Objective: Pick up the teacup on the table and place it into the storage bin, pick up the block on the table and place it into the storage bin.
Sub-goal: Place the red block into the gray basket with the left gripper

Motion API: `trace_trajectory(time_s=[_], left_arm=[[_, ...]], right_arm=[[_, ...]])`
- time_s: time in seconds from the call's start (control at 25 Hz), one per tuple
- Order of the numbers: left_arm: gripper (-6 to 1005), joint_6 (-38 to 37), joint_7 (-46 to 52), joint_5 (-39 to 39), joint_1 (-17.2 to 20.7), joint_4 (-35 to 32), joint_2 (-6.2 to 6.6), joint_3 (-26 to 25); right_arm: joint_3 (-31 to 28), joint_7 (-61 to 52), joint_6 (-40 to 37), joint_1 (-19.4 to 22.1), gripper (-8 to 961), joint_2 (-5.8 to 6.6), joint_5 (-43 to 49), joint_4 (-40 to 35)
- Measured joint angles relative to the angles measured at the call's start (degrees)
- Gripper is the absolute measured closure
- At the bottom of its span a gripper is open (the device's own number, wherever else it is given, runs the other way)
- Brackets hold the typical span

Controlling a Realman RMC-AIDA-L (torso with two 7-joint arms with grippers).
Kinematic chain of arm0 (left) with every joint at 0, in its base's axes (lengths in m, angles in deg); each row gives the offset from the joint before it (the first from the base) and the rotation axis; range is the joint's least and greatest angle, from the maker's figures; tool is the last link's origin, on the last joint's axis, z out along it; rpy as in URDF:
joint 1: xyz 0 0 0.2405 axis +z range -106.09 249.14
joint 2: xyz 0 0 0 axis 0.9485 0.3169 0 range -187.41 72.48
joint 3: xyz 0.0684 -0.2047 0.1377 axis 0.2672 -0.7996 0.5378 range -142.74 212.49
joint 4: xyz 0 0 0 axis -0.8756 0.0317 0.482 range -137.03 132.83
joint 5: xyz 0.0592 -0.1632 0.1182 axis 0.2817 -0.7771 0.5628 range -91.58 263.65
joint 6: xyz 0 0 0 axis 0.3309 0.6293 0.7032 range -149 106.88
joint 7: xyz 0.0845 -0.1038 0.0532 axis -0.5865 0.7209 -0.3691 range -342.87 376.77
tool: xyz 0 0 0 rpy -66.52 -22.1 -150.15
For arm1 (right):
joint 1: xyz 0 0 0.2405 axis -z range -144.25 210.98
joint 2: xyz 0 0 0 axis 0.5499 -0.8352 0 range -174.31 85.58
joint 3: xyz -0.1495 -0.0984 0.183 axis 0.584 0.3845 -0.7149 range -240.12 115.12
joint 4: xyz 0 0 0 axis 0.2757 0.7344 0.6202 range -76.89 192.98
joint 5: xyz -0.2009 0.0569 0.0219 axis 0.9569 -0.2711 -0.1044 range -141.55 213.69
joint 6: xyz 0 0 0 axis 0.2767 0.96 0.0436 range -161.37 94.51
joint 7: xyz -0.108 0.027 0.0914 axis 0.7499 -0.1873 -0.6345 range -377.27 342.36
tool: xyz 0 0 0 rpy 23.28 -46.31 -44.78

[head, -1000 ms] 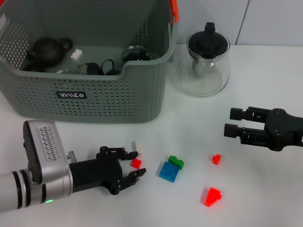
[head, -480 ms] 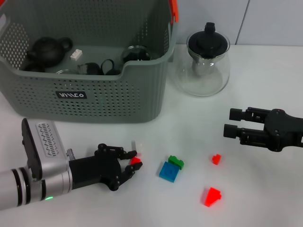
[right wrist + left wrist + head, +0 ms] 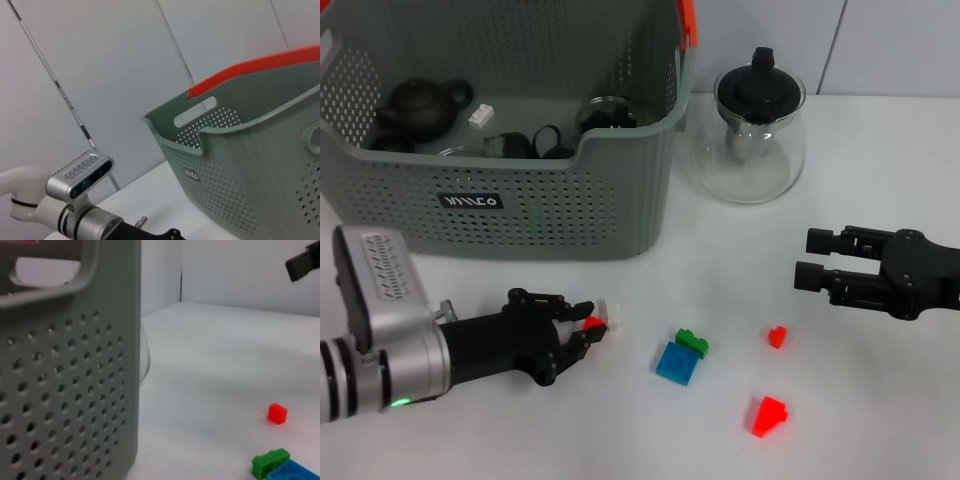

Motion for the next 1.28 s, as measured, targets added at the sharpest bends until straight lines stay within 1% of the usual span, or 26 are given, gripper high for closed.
trace_trajectory(time_s=[0.16,0.2,0.36,0.44,0.68,0.76,0.8,0.84,0.96,1.08,1.16,1.28], left_arm=[[732,-2.5,2.0,0.1,1.2,-2.6,0.06,-0.1],[731,-5.0,3.5,0.1,2.5,-5.1,0.06,-0.1],[725,-8.3,5.9,0.2,4.3,-9.3,0.07,-0.3],[722,-11.1,7.1,0.3,4.9,-11.1,0.10,-1.1],[714,-25.1,8.8,0.4,5.2,-16.1,0.32,-6.5],[711,-28.4,10.8,-0.5,4.6,-17.8,0.32,-8.8],[709,-28.4,10.8,-0.5,4.6,-17.8,0.32,-8.8],[708,-30.0,14.5,-2.2,2.7,-20.2,0.60,-12.6],[703,-29.8,19.2,-4.0,0.4,-21.8,1.29,-15.6],[699,-27.4,25.0,-5.3,-2.9,-23.0,2.91,-17.6],[696,-24.0,28.5,-5.7,-5.1,-23.7,3.95,-18.2],[692,-16.6,33.5,-5.9,-7.6,-24.5,4.90,-18.2]], right_arm=[[0.0,0.0,0.0,0.0,221,0.03,0.0,0.0],[0.0,0.0,0.0,0.0,221,0.04,0.0,0.0],[0.0,0.0,0.1,0.0,221,0.03,0.0,0.1],[0.0,0.0,0.2,0.0,221,0.04,0.0,0.1],[0.0,-0.1,0.2,0.1,221,0.03,0.1,0.1],[0.0,-0.1,0.1,0.1,221,0.03,0.1,0.1],[0.0,-0.1,0.2,0.1,222,0.03,0.1,0.1],[0.0,0.0,0.2,0.1,222,0.03,0.1,0.1],[0.0,0.2,0.2,0.1,222,0.04,0.1,0.7],[0.0,0.5,0.2,0.1,222,0.10,0.1,1.0],[0.0,0.5,0.3,0.1,222,0.15,0.1,1.0],[0.0,0.5,0.4,0.1,222,0.17,0.1,1.0]])
